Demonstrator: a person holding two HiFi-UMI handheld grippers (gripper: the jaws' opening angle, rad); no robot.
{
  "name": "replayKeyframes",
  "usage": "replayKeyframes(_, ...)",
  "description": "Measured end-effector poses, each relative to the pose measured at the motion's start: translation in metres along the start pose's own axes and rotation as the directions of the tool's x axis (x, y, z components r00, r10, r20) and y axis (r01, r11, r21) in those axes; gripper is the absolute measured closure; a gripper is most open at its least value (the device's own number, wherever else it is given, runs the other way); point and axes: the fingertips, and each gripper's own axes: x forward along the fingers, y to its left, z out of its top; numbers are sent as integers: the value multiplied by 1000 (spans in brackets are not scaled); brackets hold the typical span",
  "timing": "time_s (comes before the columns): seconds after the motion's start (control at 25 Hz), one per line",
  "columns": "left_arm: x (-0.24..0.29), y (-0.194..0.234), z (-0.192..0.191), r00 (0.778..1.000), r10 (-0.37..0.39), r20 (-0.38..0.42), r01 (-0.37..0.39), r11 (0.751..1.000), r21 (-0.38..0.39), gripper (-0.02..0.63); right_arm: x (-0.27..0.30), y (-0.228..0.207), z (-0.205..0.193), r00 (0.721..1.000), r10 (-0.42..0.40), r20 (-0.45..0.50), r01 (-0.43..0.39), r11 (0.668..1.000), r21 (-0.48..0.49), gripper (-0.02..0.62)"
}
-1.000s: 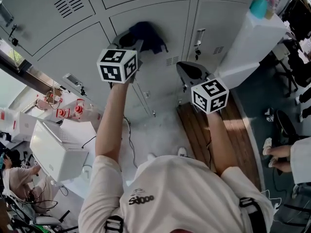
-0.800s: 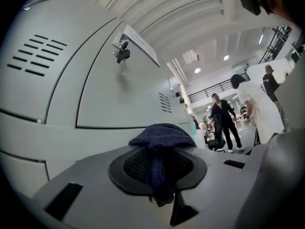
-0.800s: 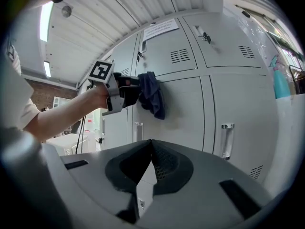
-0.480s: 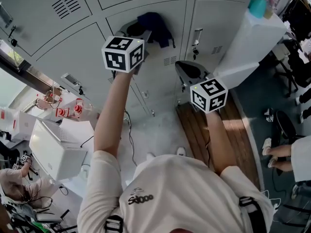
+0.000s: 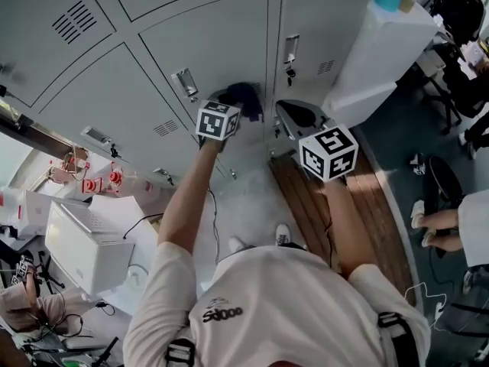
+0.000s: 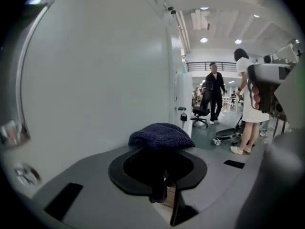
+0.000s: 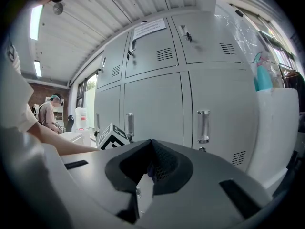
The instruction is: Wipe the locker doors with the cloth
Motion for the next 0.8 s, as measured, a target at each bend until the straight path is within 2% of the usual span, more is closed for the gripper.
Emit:
replayKeyframes(0.12, 10, 0, -18, 1000, -1, -31, 0, 999, -43, 518, -11, -10, -8, 999, -30, -11, 30, 999, 18, 588)
replayKeyframes(0.24, 7, -3, 5, 1000, -24, -3, 24, 999, -31, 518, -20, -19, -11, 999, -52, -12, 52, 998, 25, 588)
replayKeyframes(0.36, -9, -9, 70, 994, -35, 108, 34, 999, 11, 518, -28, -24, -10, 998, -62, -6, 62, 998, 23, 588)
replayKeyframes(0.52, -55, -9, 188, 948, -46, 314, 22, 997, 79, 518, -36, -30, -3, 997, -77, 11, 77, 997, 18, 588)
replayKeyframes(0.68, -85, -13, 272, 913, -84, 400, 34, 991, 129, 518, -42, -37, 5, 995, -92, 28, 91, 996, 17, 588)
replayKeyframes(0.8, -91, -19, 306, 886, -102, 452, 51, 991, 123, 520, -46, -39, 11, 995, -98, 37, 98, 995, 3, 588)
